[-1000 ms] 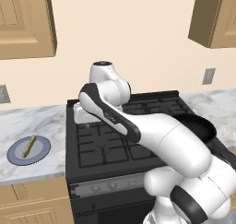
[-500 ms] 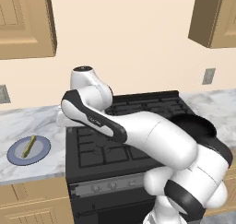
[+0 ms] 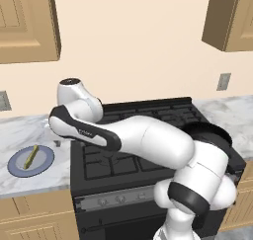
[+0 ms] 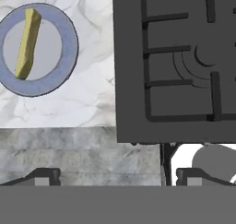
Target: Pick up the butter stick and place it in the pan. Then turn on the burner for the pan.
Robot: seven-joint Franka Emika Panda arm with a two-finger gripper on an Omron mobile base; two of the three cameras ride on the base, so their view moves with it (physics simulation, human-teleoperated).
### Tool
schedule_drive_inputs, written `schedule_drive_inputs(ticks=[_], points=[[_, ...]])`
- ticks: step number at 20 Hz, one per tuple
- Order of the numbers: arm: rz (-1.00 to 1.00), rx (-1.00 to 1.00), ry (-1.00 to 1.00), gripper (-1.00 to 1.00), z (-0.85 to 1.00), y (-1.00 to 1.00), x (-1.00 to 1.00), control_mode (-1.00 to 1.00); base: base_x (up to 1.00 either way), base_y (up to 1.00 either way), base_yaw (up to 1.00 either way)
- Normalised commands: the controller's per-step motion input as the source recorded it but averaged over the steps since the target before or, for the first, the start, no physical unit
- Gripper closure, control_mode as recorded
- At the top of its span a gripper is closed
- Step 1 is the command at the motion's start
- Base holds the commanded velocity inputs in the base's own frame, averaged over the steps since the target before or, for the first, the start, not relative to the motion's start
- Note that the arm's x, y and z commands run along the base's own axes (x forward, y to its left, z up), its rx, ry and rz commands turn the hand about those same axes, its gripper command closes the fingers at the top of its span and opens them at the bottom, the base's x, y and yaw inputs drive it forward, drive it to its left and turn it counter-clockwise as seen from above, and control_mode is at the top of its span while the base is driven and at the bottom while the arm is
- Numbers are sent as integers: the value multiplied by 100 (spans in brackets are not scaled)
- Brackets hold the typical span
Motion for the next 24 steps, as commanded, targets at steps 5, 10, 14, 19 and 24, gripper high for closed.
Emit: schedule_drive_inputs(ticks=[5, 10, 14, 19, 24], points=[[-3, 0, 0, -100, -9, 45, 21, -100, 0, 0, 0], [-1, 0, 0, -100, -15, 42, 22, -100, 0, 0, 0], [0, 0, 0, -100, -29, 29, 20, -100, 0, 0, 0], [0, 0, 0, -100, -33, 19, 19, -100, 0, 0, 0], [0, 0, 0, -100, -15, 21, 27, -100, 0, 0, 0]])
